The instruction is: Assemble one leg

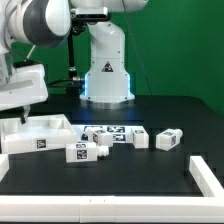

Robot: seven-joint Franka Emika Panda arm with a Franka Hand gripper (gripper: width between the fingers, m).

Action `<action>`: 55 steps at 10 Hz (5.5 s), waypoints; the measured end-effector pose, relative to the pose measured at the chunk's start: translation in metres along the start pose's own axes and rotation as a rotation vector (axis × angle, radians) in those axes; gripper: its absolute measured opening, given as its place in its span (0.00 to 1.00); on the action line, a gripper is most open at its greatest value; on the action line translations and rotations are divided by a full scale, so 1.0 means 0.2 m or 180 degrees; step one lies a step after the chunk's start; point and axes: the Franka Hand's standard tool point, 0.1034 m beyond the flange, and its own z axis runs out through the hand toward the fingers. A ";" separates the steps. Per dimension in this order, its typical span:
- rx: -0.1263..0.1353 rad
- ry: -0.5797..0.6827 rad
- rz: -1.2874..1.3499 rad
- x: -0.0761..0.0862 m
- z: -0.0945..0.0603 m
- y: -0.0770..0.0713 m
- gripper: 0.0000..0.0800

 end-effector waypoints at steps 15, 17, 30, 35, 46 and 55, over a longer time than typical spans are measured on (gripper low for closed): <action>0.0446 -0.0112 0.0686 0.14 -0.25 -0.20 0.07; 0.0337 -0.0192 0.1118 0.39 -0.28 -0.36 0.07; 0.0114 -0.0208 0.1525 1.15 -0.16 -0.60 0.07; 0.0105 -0.0188 0.1499 1.19 -0.15 -0.59 0.07; 0.0058 -0.0085 0.1414 1.47 -0.03 -0.69 0.07; -0.0074 -0.0259 0.1661 1.44 -0.01 -0.62 0.07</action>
Offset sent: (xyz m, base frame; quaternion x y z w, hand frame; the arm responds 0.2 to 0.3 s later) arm 0.0000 0.0000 0.0000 0.0000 0.0000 0.0000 1.0000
